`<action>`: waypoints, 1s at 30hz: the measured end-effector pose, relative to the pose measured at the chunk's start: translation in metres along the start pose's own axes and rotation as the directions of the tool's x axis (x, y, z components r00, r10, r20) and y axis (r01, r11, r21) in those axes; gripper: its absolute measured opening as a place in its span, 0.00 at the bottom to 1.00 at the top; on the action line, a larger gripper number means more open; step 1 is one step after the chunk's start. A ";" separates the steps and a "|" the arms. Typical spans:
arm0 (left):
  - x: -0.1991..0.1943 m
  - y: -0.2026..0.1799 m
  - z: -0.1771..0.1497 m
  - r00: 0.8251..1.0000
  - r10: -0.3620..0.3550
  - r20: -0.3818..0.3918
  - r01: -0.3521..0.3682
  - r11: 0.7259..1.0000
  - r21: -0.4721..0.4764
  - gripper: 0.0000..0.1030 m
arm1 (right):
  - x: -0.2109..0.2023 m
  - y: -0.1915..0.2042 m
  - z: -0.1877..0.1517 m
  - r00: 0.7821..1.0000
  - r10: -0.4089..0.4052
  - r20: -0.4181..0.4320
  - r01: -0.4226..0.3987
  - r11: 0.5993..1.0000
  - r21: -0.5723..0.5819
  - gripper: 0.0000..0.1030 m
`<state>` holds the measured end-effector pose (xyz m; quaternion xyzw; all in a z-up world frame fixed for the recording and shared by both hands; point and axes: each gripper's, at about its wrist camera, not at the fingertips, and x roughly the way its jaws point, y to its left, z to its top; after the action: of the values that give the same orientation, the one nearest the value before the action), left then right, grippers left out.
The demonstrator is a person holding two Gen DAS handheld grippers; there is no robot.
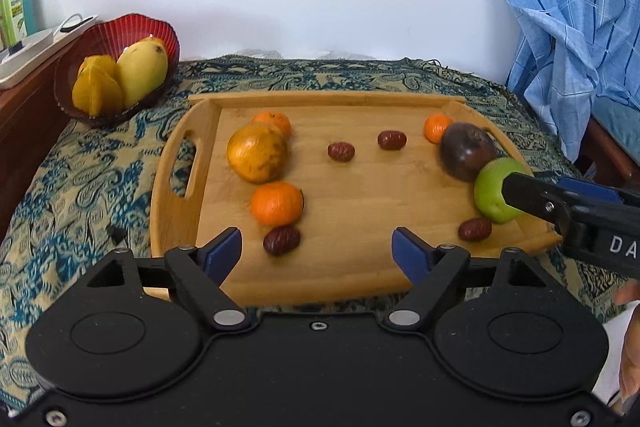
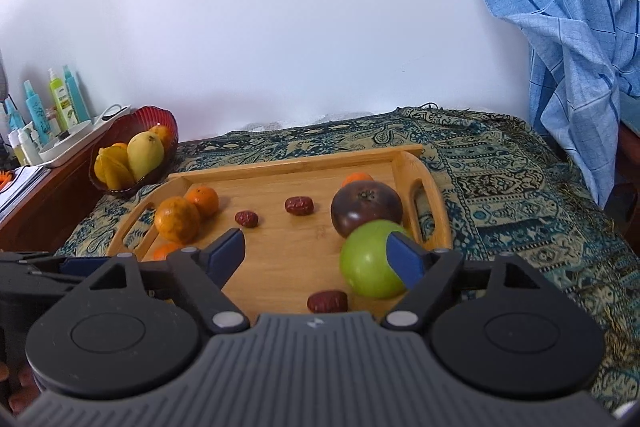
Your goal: Organize fruits
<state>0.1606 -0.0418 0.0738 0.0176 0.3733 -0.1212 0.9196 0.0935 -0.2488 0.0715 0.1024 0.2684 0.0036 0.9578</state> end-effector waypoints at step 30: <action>-0.011 0.009 -0.078 0.999 0.024 -0.044 -0.026 0.999 -0.047 0.82 | -0.037 -0.001 -0.072 0.997 -0.072 0.026 0.073 0.996 -0.051 0.89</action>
<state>0.1018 -0.0207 0.0248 0.0031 0.3958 -0.1004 0.9128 0.0245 -0.2379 0.0304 0.0677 0.2604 -0.0253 0.9628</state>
